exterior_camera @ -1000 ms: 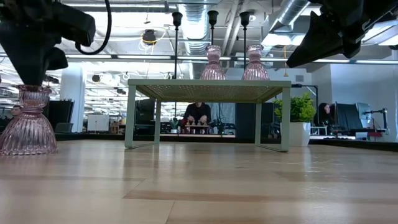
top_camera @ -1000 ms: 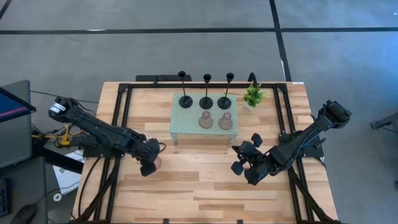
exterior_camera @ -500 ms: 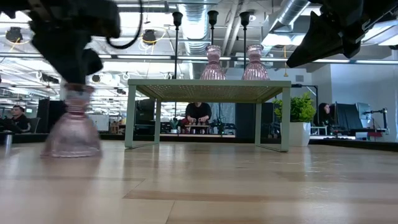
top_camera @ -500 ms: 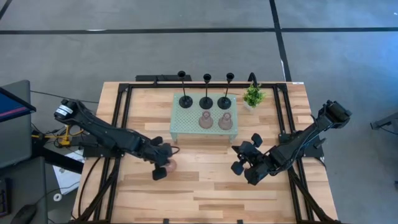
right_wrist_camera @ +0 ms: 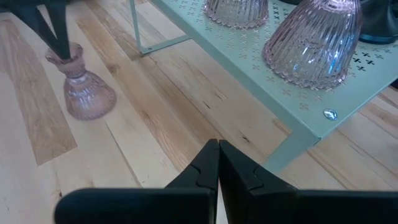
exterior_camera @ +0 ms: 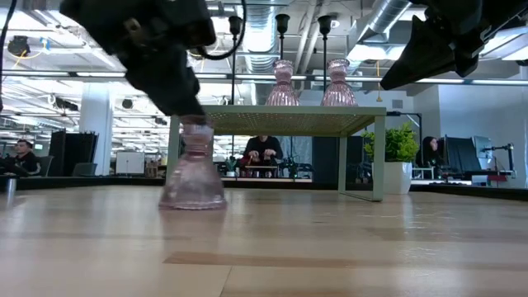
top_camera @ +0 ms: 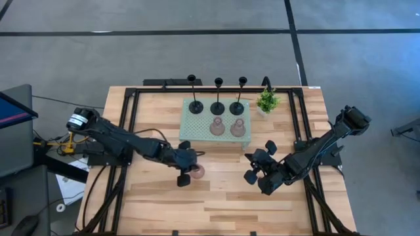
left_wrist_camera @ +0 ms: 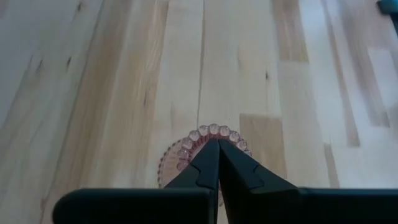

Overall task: Pick & Place candle stick holders
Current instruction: Put the glass candle holder on the shelf aligned with the other black candle holder

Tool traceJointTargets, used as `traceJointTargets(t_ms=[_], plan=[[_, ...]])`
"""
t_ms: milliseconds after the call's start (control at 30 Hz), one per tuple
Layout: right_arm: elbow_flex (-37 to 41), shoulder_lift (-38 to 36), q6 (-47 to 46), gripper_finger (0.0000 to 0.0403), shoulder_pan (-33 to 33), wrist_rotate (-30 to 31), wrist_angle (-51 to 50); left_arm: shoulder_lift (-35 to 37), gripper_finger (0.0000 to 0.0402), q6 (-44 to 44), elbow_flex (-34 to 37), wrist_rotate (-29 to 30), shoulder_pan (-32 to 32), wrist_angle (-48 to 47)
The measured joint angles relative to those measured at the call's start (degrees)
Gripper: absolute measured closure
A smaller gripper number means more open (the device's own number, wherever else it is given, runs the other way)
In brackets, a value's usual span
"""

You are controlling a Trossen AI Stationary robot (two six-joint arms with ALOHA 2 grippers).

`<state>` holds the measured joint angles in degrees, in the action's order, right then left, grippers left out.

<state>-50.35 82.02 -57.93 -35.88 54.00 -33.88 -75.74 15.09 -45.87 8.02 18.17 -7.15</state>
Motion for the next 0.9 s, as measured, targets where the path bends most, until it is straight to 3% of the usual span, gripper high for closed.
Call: traceJointTargets(t_ms=[200,467,900], plan=[[0.00,0.00,0.00,0.0403,0.00,0.00,-0.04,-2.84,0.0396,-2.99,0.00,-4.40,-2.65,6.67],[0.00,0.00,0.00,0.0403,0.00,0.00,-0.19,-2.76,0.0396,-7.22,0.11,-4.98,-3.52,9.19],[0.00,0.00,0.00,0.0403,0.00,-0.02,-0.38,20.31,0.0396,-9.28,0.11,-4.59,-1.64,0.75]])
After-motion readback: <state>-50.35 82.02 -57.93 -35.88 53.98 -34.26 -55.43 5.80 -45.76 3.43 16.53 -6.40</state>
